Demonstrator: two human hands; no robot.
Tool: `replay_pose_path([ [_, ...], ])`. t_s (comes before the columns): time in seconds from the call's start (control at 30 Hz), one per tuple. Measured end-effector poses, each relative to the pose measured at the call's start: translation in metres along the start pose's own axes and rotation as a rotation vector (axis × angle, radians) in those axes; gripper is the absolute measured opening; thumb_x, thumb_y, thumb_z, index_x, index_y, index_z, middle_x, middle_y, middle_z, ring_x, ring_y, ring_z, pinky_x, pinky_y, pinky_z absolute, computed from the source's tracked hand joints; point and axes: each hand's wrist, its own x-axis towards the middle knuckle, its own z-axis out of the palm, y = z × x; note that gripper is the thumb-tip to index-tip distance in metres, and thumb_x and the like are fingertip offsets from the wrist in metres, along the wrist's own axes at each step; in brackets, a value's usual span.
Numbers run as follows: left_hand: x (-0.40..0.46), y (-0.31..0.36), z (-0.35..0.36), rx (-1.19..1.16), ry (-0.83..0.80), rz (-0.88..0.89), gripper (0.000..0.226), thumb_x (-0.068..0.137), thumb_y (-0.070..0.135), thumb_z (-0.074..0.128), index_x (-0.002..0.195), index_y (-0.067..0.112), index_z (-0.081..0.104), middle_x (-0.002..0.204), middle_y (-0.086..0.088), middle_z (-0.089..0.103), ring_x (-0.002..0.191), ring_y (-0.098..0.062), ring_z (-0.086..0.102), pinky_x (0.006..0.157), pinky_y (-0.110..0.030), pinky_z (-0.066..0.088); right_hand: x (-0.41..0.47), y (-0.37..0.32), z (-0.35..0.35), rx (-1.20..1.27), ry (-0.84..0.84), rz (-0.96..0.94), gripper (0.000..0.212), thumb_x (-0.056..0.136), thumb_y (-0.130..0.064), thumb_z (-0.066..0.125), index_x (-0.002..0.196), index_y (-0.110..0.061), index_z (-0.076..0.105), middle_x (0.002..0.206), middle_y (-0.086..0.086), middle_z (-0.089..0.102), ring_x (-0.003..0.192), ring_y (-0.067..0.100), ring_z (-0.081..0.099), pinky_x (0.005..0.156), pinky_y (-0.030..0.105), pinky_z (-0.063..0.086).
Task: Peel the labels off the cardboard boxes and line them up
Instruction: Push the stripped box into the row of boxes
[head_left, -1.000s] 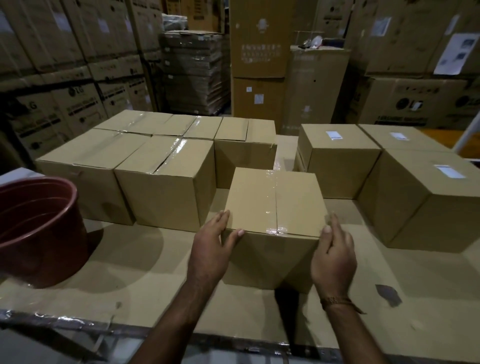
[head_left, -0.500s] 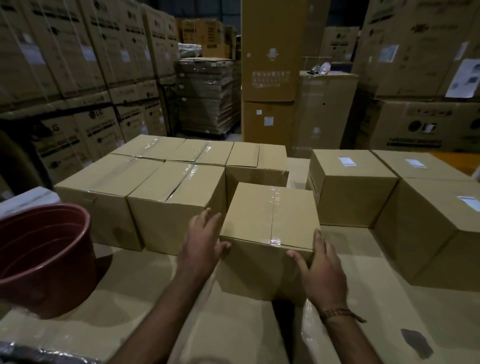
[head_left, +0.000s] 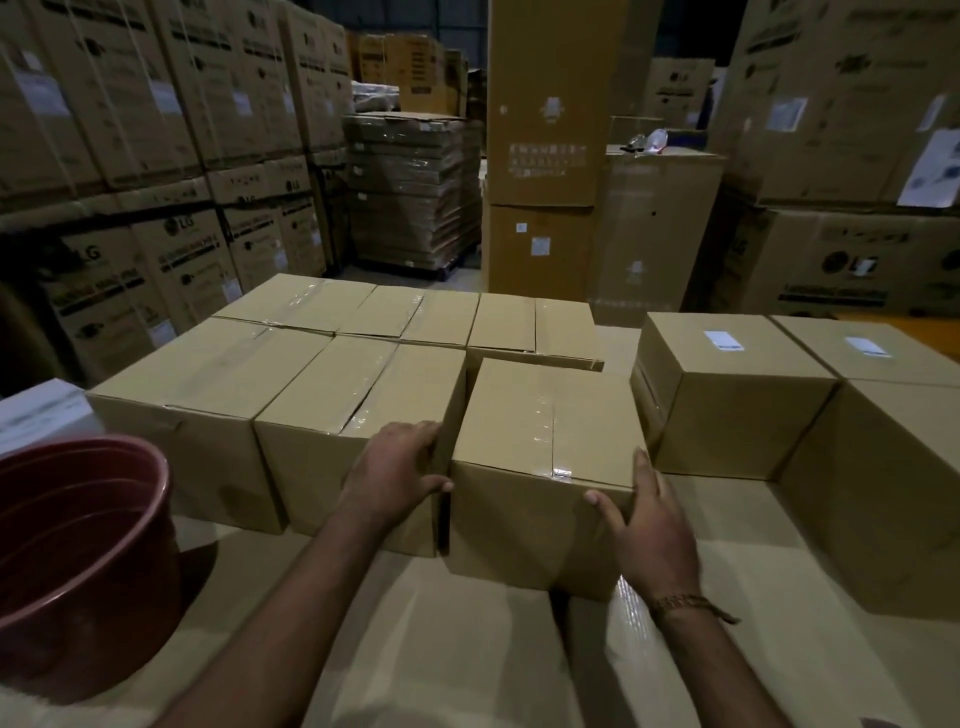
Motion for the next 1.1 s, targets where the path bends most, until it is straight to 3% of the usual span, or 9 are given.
replay_pose_path([
  [0.23,0.007,-0.012,0.008,0.111,0.073,0.045,0.059,0.084,0.039,0.085,0.137,0.019,0.068,0.138,0.004,0.067,0.125,-0.02,0.056,0.102,-0.036,0.05,0.015,-0.007,0.014,0.008,-0.03,-0.022,0.095,0.094,-0.071,0.056,0.17,-0.028,0.017,0.167,0.006,0.039,0.147,0.03,0.044,0.11,0.049,0.05],
  [0.4,0.008,-0.016,0.014,0.134,0.076,0.046,0.059,0.084,0.039,0.085,0.138,0.022,0.067,0.139,0.005,0.067,0.125,-0.02,0.056,0.102,-0.036,0.05,0.021,-0.007,0.019,-0.003,-0.035,-0.049,0.092,0.097,-0.063,0.061,0.17,-0.03,0.017,0.167,0.004,0.04,0.147,0.028,0.045,0.11,0.047,0.05],
  [0.7,0.011,-0.019,0.021,0.072,0.13,0.046,0.046,0.083,0.024,0.086,0.127,0.026,0.075,0.126,0.006,0.073,0.108,-0.024,0.063,0.087,-0.038,0.056,0.03,-0.002,0.019,0.006,-0.065,-0.106,0.088,0.098,-0.057,0.065,0.169,-0.03,0.02,0.169,0.003,0.038,0.15,0.027,0.043,0.115,0.045,0.046],
  [0.83,0.011,-0.016,0.02,0.075,0.132,0.013,0.043,0.086,0.02,0.083,0.127,0.026,0.075,0.128,0.006,0.073,0.112,-0.022,0.061,0.09,-0.038,0.055,0.027,0.0,0.015,0.035,-0.065,-0.151,0.092,0.097,-0.052,0.071,0.17,-0.032,0.019,0.171,0.0,0.037,0.151,0.026,0.043,0.116,0.042,0.045],
  [1.0,0.014,0.005,0.003,0.17,0.015,-0.011,0.036,0.091,0.016,0.072,0.125,0.027,0.07,0.126,0.007,0.069,0.114,-0.023,0.058,0.09,-0.042,0.055,0.024,0.004,0.0,0.188,-0.101,-0.104,0.127,0.087,-0.05,0.085,0.167,-0.045,-0.013,0.171,-0.002,0.037,0.15,0.024,0.045,0.115,0.045,0.048],
  [1.1,0.019,0.029,-0.005,0.181,0.054,-0.033,0.052,0.089,0.011,0.07,0.137,0.028,0.064,0.132,0.004,0.068,0.117,-0.025,0.06,0.094,-0.042,0.055,0.024,0.009,-0.014,0.246,-0.088,-0.061,0.126,0.087,-0.058,0.08,0.162,-0.053,-0.02,0.172,-0.001,0.036,0.148,0.027,0.048,0.111,0.044,0.049],
])
